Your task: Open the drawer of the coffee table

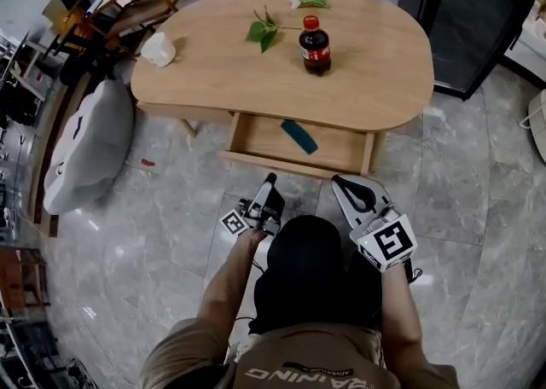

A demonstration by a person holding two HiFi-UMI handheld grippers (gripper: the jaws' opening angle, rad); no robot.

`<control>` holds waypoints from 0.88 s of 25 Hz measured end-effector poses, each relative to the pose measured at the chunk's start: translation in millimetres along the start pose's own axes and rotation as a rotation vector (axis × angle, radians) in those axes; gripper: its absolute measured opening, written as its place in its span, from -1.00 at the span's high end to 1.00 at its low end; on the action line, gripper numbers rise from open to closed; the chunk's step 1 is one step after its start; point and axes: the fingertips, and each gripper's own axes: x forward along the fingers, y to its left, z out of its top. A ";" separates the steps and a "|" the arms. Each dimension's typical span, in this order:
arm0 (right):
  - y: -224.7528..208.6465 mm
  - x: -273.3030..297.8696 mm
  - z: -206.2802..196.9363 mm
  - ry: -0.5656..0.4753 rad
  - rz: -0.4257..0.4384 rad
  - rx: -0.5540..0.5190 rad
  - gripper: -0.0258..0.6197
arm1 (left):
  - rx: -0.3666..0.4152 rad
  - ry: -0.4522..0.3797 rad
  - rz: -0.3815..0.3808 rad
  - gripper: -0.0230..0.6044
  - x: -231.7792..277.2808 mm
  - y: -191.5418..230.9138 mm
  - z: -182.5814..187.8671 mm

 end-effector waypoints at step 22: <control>-29.4 1.2 34.3 0.003 -0.182 -0.033 0.91 | 1.048 0.597 0.418 0.91 89.5 -121.9 0.8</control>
